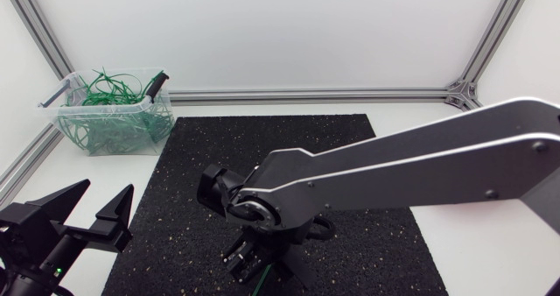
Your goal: Take a green cable tie from the red box, thread the tail through the head to close it, then place it in the transparent bin on the left.
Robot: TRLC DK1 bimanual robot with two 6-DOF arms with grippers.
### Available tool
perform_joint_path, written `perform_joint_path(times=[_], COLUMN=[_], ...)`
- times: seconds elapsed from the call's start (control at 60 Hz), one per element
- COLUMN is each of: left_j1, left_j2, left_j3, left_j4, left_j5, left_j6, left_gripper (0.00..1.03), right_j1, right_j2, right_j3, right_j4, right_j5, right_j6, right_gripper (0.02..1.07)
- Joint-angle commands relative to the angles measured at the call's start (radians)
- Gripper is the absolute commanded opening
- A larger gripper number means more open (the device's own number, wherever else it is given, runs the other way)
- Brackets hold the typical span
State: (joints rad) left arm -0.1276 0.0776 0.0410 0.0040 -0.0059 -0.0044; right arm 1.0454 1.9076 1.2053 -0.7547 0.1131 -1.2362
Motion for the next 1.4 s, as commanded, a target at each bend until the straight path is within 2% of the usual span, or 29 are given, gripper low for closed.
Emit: perform_joint_path(times=[0.0, 0.083, 0.167, 0.417, 0.45, 0.6, 0.767, 1.167, 1.383], left_j1=[-0.007, -0.007, -0.009, -0.009, -0.009, -0.009, -0.009, -0.01, -0.009], left_j2=[0.011, 0.013, 0.014, 0.016, 0.016, 0.016, 0.016, 0.016, 0.01], left_j3=[-0.038, -0.038, -0.038, -0.038, -0.038, -0.038, -0.038, -0.038, -0.039], left_j4=[-0.029, -0.027, -0.027, -0.027, -0.027, -0.027, -0.027, -0.027, -0.019], left_j5=[-0.002, -0.002, -0.002, -0.002, -0.002, -0.002, -0.002, -0.003, 0.0], left_j6=[-0.02, -0.02, -0.02, -0.02, -0.02, -0.02, -0.02, -0.02, -0.017], left_gripper=[1.0, 1.0, 1.0, 1.0, 1.0, 1.0, 1.0, 1.0, 1.0], right_j1=[-0.004, -0.005, -0.01, -0.025, -0.027, -0.031, -0.035, -0.045, -0.062], right_j2=[0.015, 0.01, 0.01, 0.011, 0.011, 0.015, 0.005, -0.091, -0.17], right_j3=[-0.041, -0.046, -0.052, -0.049, -0.047, -0.05, -0.058, -0.061, -0.081], right_j4=[0.029, 0.029, 0.035, 0.04, 0.04, 0.045, 0.054, 0.089, 0.15], right_j5=[0.013, 0.013, 0.011, 0.005, 0.002, -0.004, -0.006, -0.02, -0.024], right_j6=[-0.034, -0.035, -0.043, -0.046, -0.046, -0.048, -0.045, 0.03, 0.158], right_gripper=[0.46, 0.43, 0.3, 0.26, 0.2, 0.18, 0.08, 0.08, 0.08])
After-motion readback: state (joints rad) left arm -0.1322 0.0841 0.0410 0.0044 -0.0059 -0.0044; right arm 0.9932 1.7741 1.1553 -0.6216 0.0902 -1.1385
